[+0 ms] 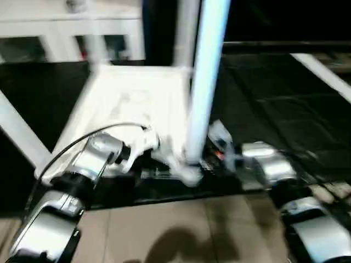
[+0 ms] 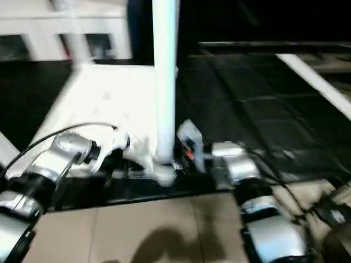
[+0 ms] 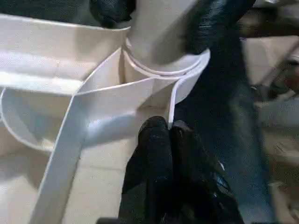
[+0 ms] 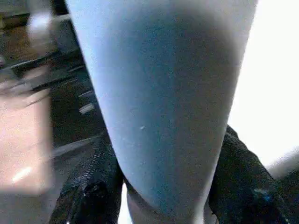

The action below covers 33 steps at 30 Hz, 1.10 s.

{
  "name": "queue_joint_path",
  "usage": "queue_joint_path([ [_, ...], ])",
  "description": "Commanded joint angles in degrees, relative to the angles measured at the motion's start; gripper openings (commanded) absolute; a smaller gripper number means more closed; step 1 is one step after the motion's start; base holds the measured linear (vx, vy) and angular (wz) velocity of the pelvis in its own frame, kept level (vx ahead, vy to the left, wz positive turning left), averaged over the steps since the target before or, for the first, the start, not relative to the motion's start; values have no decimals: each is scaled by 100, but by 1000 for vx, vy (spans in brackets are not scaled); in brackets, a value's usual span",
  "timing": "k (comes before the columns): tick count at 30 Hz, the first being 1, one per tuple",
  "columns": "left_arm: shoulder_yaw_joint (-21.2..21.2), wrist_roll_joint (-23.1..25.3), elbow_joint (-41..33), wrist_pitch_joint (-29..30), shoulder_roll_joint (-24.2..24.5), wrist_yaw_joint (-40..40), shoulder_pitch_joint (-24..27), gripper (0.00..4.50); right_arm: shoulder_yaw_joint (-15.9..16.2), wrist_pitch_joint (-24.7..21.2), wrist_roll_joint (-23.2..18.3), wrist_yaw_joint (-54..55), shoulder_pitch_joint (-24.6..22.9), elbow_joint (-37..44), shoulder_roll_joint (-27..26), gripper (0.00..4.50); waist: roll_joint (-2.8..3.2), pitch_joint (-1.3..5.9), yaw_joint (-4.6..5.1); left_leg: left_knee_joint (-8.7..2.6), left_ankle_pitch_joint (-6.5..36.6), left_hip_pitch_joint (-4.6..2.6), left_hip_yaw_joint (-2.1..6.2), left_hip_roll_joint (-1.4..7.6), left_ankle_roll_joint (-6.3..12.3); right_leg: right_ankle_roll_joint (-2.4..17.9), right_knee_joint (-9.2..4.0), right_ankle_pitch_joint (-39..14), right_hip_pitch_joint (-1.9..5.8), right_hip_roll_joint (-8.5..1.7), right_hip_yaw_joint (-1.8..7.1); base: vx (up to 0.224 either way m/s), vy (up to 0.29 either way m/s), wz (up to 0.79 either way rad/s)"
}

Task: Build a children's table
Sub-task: Rotate leg to tighten

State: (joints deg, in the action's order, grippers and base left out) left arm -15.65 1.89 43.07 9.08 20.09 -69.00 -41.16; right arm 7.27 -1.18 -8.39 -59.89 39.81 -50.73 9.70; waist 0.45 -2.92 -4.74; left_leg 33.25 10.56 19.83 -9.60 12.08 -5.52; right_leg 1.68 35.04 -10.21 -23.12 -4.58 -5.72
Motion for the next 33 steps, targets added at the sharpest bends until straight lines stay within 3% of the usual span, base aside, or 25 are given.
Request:
queue_joint_path([
  [1,153,-221,3,147,-451,572,-237,0,166,-397,177,846,53,-300,-646,204,15,359,-13,-395,1257,75,39,72,26,853,-513,-2065,375,-386,277,0,0,0],
  [5,502,-307,230,377,-738,1406,-436,0,-236,-584,116,2497,292,-542,-1193,201,19,345,100,-383,1280,26,35,44,32,873,-548,-2264,325,-378,291,0,0,0],
  [6,502,-307,230,377,-738,1406,-436,0,-236,-584,116,2497,292,-542,-1193,201,24,347,106,-384,1271,25,32,45,39,862,-561,-2288,323,-383,292,0,0,0],
  [8,669,-331,317,455,-882,1754,-510,0,-509,-543,33,3453,447,-683,-1514,201,19,348,115,-378,1181,37,20,47,82,886,-545,-2116,315,-379,309,0,0,0],
  [11,723,-322,334,451,-947,1881,-515,0,-564,-534,54,3770,498,-705,-1724,201,29,366,147,-393,1136,37,30,67,90,1014,-494,-1662,329,-367,311,0,0,0],
  [15,700,-279,237,421,-955,1818,-435,0,-492,-375,197,3544,417,-624,-1818,201,31,373,150,-380,1059,47,12,63,201,1160,-462,-1262,351,-367,324,0,0,0],
  [16,694,-272,217,405,-936,1781,-408,0,-499,-348,206,3511,398,-602,-1813,257,39,374,150,-377,1028,43,9,67,218,1187,-459,-1197,348,-370,326,0,0,0],
  [22,644,-225,139,298,-805,1533,-297,0,-514,-250,170,3260,350,-510,-1666,314,41,365,162,-386,1134,38,9,74,229,1184,-472,-1332,354,-379,332,0,0,0],
  [28,540,-206,72,121,-572,1065,-173,0,-432,-302,109,2403,49,2,-1081,359,44,396,118,-352,799,56,-2,94,433,1391,-393,-576,379,-370,338,0,0,0],
  [33,356,-164,-2,-53,-354,485,-67,0,-242,-175,91,1215,-239,475,-462,407,36,397,16,-333,759,56,-25,112,508,1431,-368,-460,380,-359,330,0,0,0],
])
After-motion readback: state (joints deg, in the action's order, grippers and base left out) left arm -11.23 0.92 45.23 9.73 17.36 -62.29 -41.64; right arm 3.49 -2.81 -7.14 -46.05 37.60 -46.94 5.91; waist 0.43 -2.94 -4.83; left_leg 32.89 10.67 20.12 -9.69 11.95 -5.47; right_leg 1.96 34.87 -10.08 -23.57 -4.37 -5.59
